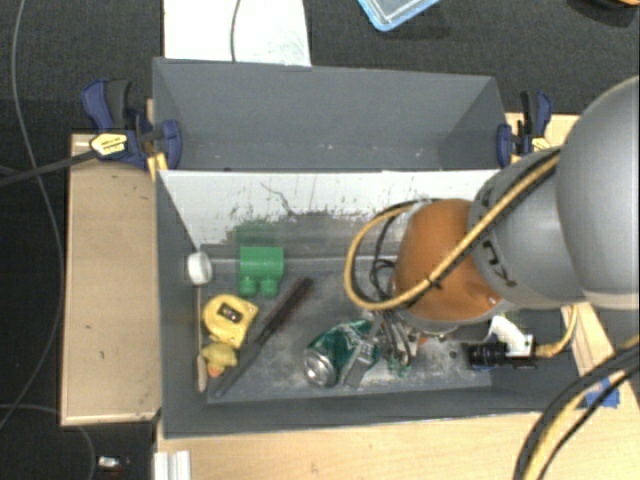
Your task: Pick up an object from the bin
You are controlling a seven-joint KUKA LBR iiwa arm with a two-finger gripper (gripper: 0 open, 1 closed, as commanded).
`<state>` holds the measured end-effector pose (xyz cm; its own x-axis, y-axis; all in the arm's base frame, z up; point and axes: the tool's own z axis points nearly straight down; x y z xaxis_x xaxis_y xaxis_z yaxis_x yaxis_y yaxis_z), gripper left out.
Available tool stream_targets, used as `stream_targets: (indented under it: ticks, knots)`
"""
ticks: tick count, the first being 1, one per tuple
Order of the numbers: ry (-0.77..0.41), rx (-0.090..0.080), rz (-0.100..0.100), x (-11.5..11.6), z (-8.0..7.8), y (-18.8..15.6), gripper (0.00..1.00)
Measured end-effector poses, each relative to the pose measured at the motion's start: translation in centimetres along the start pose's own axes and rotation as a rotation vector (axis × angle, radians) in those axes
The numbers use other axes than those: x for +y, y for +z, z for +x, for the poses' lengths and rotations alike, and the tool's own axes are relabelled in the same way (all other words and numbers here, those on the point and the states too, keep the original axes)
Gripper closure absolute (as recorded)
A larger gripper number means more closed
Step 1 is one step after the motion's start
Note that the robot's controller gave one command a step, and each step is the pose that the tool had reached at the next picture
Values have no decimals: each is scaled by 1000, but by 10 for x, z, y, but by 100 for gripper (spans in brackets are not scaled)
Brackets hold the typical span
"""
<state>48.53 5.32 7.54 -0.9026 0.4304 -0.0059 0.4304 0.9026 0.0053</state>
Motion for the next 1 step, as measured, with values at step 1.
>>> stream_targets:
  ticks: [1]
  knots:
    - [5,0,0,0,0,0,100]
